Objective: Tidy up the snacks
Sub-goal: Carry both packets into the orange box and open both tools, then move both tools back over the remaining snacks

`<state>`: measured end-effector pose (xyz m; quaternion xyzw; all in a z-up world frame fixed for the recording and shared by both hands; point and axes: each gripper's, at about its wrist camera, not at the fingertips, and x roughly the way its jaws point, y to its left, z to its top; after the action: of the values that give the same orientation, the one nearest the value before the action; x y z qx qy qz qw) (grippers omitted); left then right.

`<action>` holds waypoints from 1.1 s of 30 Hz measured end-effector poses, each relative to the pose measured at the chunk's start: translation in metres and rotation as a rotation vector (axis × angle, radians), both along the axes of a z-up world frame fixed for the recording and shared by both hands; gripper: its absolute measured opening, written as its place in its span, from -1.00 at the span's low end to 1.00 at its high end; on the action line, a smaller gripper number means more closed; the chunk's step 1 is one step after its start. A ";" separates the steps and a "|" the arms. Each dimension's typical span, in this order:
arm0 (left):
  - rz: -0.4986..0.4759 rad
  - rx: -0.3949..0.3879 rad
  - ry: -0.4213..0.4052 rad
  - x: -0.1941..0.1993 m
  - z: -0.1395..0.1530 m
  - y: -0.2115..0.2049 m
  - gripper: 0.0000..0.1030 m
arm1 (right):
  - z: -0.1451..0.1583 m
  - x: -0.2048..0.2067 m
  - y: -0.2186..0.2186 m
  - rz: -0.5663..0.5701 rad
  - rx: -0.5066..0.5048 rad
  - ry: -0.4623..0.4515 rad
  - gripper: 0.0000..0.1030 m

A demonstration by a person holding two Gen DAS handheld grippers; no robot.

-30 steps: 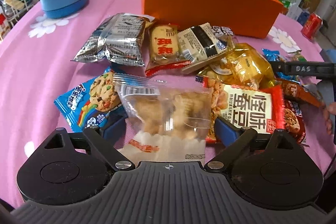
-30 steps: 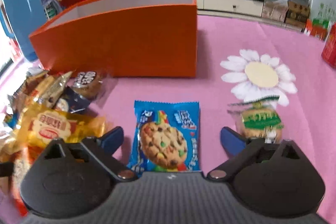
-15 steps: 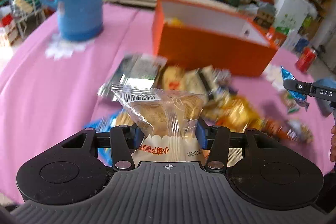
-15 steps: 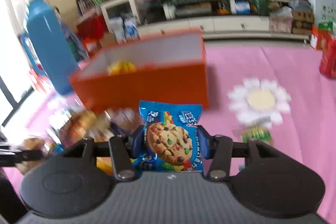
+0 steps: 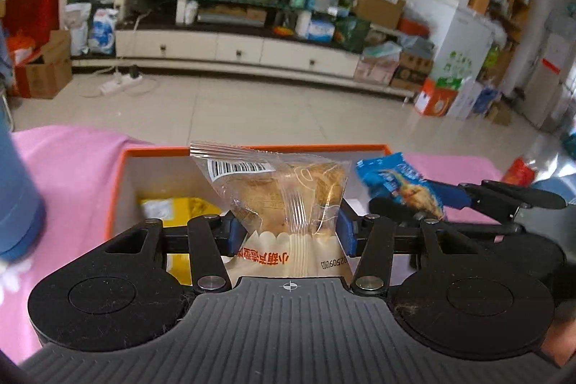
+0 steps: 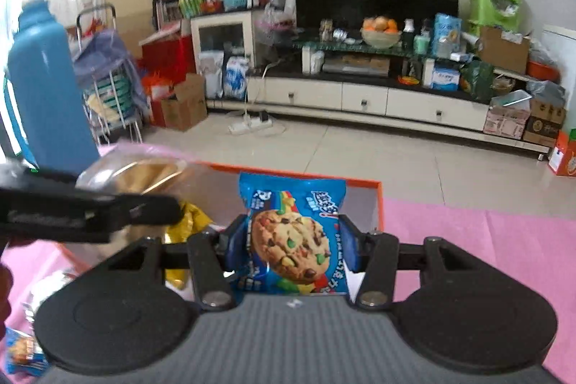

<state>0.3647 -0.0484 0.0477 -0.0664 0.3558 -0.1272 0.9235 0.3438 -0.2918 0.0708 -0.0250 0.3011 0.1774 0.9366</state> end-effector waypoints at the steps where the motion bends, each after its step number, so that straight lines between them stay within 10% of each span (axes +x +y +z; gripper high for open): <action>1: -0.001 0.002 0.017 0.010 -0.007 -0.002 -0.62 | -0.007 0.006 0.001 0.007 -0.009 0.010 0.01; 5: -0.003 -0.001 0.094 0.036 -0.037 -0.005 -0.53 | -0.031 0.023 0.008 0.039 -0.041 0.052 0.10; 11: 0.030 -0.008 0.042 0.015 -0.027 0.008 0.16 | -0.024 0.006 0.003 0.027 0.020 0.021 0.44; 14: 0.030 -0.003 0.007 -0.019 -0.008 0.015 0.27 | -0.008 -0.020 -0.007 0.009 0.062 0.002 0.92; 23: 0.037 0.095 -0.044 -0.148 0.028 0.024 0.37 | 0.022 -0.147 -0.032 -0.055 0.134 0.026 0.99; 33: 0.047 0.111 -0.011 -0.265 0.026 0.025 0.42 | -0.011 -0.278 -0.055 -0.185 0.207 0.113 0.99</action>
<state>0.0999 -0.0229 0.0736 -0.0226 0.3556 -0.0860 0.9304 0.0659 -0.3466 0.0595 0.1094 0.3343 0.1216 0.9282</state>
